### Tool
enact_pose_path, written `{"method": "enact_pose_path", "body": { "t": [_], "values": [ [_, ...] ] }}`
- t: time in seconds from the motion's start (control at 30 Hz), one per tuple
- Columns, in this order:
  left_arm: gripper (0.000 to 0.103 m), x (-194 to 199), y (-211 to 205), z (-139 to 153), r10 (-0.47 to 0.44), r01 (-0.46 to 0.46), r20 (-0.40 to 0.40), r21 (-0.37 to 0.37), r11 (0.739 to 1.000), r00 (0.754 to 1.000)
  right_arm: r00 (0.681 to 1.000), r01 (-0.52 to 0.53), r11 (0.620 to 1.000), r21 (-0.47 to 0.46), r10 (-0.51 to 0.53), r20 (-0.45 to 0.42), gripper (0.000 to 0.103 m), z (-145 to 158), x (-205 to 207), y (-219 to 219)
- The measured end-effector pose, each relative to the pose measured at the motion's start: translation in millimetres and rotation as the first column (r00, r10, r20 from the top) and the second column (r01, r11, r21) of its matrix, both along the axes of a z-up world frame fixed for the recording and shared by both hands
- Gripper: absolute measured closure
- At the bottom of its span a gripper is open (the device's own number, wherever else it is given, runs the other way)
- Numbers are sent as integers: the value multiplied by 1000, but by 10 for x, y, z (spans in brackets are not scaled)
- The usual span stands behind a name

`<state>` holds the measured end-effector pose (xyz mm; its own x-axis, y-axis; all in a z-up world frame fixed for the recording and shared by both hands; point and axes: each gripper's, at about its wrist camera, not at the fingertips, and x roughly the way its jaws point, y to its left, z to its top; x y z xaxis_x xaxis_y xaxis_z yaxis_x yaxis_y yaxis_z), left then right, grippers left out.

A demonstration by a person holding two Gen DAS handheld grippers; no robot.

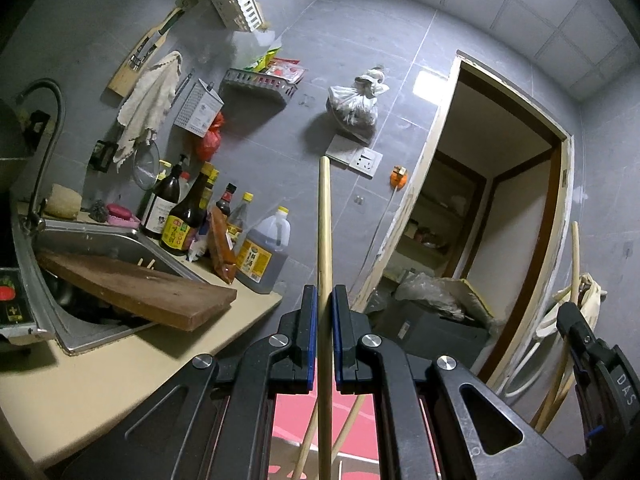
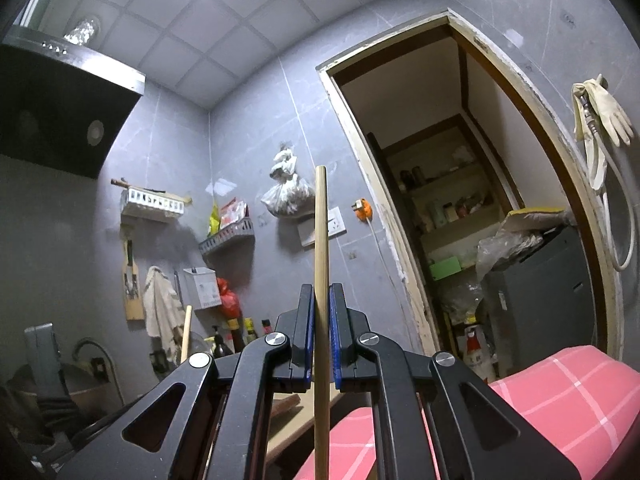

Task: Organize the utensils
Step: 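Lift both held chopsticks upright and carry them over the white caddy, then open both tools to drop the chopsticks into the white caddy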

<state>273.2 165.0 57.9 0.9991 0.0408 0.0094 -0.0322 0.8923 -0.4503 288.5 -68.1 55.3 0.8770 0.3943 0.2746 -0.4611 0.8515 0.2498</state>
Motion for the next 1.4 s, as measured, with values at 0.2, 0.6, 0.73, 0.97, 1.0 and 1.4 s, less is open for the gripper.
{"method": "enact_pose_path", "body": {
  "t": [0.2,0.6,0.73,0.97,1.0,1.4],
  "values": [
    [98,-7,-23,-54,0,0,-9,0,1000,1000,1000,3,1000,-28,-3,-6,98,-88,3,48],
    [98,-110,-157,-192,-5,8,-32,89,996,999,1000,-6,994,-105,5,-8,98,-209,-59,207],
    [98,-108,-206,-239,-6,12,-56,115,993,998,1000,-12,992,-126,9,-24,98,-241,-66,236],
    [98,-75,-279,-324,-15,31,-110,150,988,994,998,-33,987,-160,24,-53,98,-277,-84,282],
    [98,-76,-281,-336,-19,36,-116,151,988,993,998,-35,986,-162,26,-58,98,-282,-83,284],
    [98,-145,-263,-400,-82,102,-155,132,986,985,995,-55,981,-187,39,-88,97,-316,-129,298]
  ]
}}
